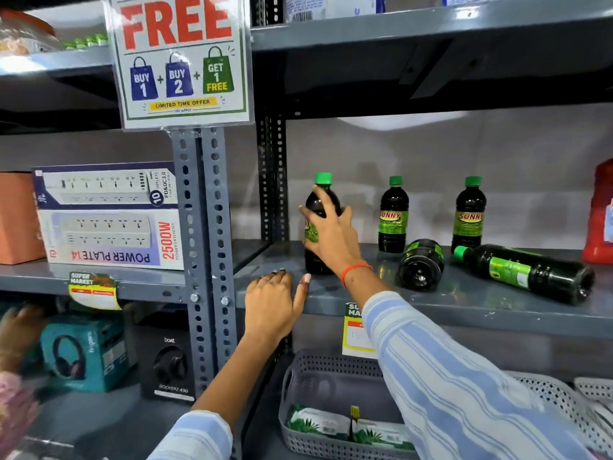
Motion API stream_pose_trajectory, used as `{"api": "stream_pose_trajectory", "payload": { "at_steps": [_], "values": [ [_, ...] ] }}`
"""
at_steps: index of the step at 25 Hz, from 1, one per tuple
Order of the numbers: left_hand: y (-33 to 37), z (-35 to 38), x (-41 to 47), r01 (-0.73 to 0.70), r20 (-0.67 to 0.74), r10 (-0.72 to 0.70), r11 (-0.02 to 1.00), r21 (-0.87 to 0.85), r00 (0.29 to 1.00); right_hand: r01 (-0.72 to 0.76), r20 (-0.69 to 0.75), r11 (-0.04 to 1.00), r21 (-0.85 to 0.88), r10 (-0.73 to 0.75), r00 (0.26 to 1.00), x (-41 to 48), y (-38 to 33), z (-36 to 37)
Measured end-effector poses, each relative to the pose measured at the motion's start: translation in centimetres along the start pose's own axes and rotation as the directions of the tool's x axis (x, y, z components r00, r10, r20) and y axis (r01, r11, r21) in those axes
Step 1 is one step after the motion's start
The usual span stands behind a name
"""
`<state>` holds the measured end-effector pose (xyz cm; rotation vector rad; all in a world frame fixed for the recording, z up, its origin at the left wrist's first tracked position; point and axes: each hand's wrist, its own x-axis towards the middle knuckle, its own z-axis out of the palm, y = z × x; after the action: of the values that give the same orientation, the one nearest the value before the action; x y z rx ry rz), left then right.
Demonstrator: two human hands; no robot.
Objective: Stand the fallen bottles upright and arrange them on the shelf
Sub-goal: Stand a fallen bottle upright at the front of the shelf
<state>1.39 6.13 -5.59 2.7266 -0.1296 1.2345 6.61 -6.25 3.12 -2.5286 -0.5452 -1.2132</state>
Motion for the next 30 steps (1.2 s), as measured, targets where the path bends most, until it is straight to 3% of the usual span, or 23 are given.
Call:
{"api": "stream_pose_trajectory", "payload": {
  "at_steps": [4,6,8,10,11,13,18,23,30],
  "values": [
    [-0.1,0.0,0.0,-0.003,-0.01,0.003,1.0,0.006,1.0,0.064,-0.025,0.997,-0.034,-0.065,0.998,-0.8,0.9,0.6],
    [0.0,0.1,0.0,-0.004,-0.011,0.004,1.0,0.012,1.0,0.077,-0.121,0.996,-0.04,-0.082,0.989,-1.4,1.4,0.7],
    [0.0,0.2,0.1,-0.002,-0.021,0.002,1.0,0.014,1.0,-0.094,-0.204,0.992,0.079,0.109,0.973,-1.6,1.6,1.1],
    [0.1,0.2,0.1,0.008,-0.016,-0.008,1.0,0.008,1.0,-0.381,-0.019,0.886,0.266,0.4,0.917,-1.4,1.5,1.4],
    [0.1,0.3,0.1,0.012,-0.016,-0.012,1.0,0.005,1.0,-0.479,0.121,0.821,0.312,0.466,0.877,-1.3,1.4,1.7],
    [0.0,0.4,0.0,0.022,-0.025,-0.022,1.0,-0.001,0.999,-0.523,0.259,0.775,0.354,0.456,0.851,-1.5,1.5,2.4],
    [0.2,0.6,0.0,0.039,-0.041,-0.039,0.999,-0.002,0.998,-0.535,0.382,0.637,0.555,0.376,0.844,-1.4,1.9,2.8],
    [0.2,0.5,-0.1,0.05,-0.03,-0.05,0.999,-0.001,0.998,-0.519,0.337,0.727,0.45,0.4,0.853,-1.3,1.7,3.0],
    [0.0,0.8,-0.1,0.036,-0.054,-0.036,0.999,-0.001,0.998,-0.533,0.4,0.6,0.597,0.353,0.846,-1.3,1.7,2.9]
  ]
}}
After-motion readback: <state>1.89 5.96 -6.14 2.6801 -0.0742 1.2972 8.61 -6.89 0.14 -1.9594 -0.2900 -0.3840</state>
